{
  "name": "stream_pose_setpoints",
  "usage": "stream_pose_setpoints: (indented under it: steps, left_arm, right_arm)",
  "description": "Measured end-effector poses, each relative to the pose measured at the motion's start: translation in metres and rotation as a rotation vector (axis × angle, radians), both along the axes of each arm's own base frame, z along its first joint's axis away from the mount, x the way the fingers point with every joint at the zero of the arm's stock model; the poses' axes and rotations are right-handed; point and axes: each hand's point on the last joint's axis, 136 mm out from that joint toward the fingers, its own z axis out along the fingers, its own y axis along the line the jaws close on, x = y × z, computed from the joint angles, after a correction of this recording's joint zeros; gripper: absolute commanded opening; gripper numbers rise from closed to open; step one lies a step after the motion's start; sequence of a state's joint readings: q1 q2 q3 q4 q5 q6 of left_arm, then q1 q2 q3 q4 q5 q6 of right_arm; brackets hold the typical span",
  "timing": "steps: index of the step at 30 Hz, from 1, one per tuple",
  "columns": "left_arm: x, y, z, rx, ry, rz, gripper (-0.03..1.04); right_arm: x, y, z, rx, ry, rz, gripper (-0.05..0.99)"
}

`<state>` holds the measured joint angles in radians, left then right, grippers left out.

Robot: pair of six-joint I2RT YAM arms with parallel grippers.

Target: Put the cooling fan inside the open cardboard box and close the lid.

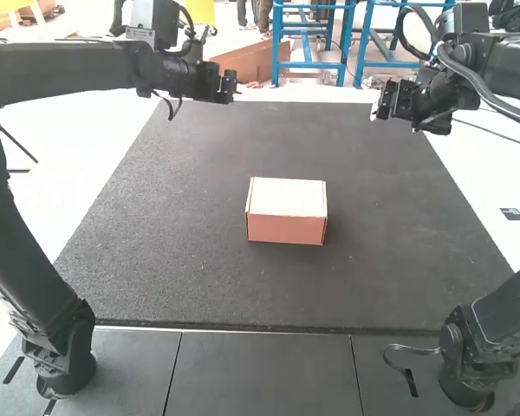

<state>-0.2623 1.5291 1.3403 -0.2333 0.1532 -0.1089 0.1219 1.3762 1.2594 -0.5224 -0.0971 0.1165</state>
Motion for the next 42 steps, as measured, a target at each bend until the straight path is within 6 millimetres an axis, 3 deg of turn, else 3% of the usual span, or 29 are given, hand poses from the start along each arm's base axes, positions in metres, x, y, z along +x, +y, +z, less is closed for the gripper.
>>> stream_pose_setpoints:
  steps: [3,7,11,13,17,20,28,35,42]
  left_arm:
    - [-0.001,0.026,0.007,0.004,-0.039,0.073,0.97]
    - [-0.023,0.040,0.030,-0.011,-0.166,0.097,0.97]
    - [-0.052,0.061,0.058,-0.054,-0.347,0.135,0.97]
    - [-0.069,0.073,0.062,-0.077,-0.419,0.161,0.97]
    - [-0.099,0.082,0.042,-0.106,-0.442,0.177,0.97]
    - [-0.105,0.082,0.015,-0.141,-0.361,0.187,0.97]
    - [-0.122,0.086,-0.024,-0.213,-0.318,0.212,0.97]
    - [-0.135,0.092,-0.042,-0.235,-0.305,0.230,0.97]
    - [-0.150,0.111,-0.044,-0.246,-0.353,0.286,0.97]
  right_arm:
    - [-0.004,-0.007,0.018,-0.044,-0.059,-0.005,0.92]
    - [-0.002,-0.015,0.050,-0.076,-0.202,-0.021,0.92]
    - [-0.010,-0.024,0.055,-0.088,-0.282,-0.039,0.92]
    - [-0.011,-0.028,0.057,-0.086,-0.355,-0.060,0.92]
    - [-0.022,-0.035,0.058,-0.083,-0.488,-0.102,0.92]
    - [-0.040,-0.039,0.043,-0.095,-0.501,-0.108,0.92]
    - [-0.065,-0.044,-0.002,-0.148,-0.521,-0.090,0.92]
    - [-0.082,-0.052,-0.019,-0.160,-0.582,-0.115,0.92]
    - [-0.095,-0.058,-0.027,-0.171,-0.660,-0.146,0.92]
